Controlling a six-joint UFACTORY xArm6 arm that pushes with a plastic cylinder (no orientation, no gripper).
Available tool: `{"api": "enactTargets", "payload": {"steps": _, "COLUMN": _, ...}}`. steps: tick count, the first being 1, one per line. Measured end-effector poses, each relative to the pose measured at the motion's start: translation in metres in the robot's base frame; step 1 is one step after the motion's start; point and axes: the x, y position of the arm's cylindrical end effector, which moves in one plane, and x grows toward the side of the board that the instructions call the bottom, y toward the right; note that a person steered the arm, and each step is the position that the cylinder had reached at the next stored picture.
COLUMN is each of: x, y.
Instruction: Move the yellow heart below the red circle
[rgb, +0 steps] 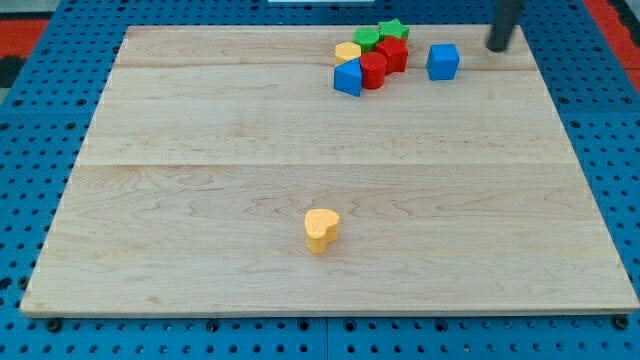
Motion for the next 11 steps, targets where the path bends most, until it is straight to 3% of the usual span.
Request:
{"api": "enactTargets", "payload": {"steps": 1, "x": 0.138, "y": 0.009}}
{"api": "enactTargets", "payload": {"steps": 3, "x": 0.340, "y": -0.099}}
{"api": "enactTargets", "payload": {"steps": 4, "x": 0.336, "y": -0.195}}
{"api": "enactTargets", "payload": {"steps": 5, "x": 0.285, "y": -0.247}}
{"api": "enactTargets", "payload": {"steps": 6, "x": 0.239, "y": -0.255}}
{"api": "enactTargets", "payload": {"steps": 7, "x": 0.245, "y": -0.244}}
{"api": "enactTargets", "payload": {"steps": 8, "x": 0.297, "y": -0.262}}
{"api": "enactTargets", "payload": {"steps": 9, "x": 0.263, "y": -0.329}}
{"api": "enactTargets", "payload": {"steps": 10, "x": 0.225, "y": -0.291}}
{"api": "enactTargets", "payload": {"steps": 11, "x": 0.249, "y": -0.268}}
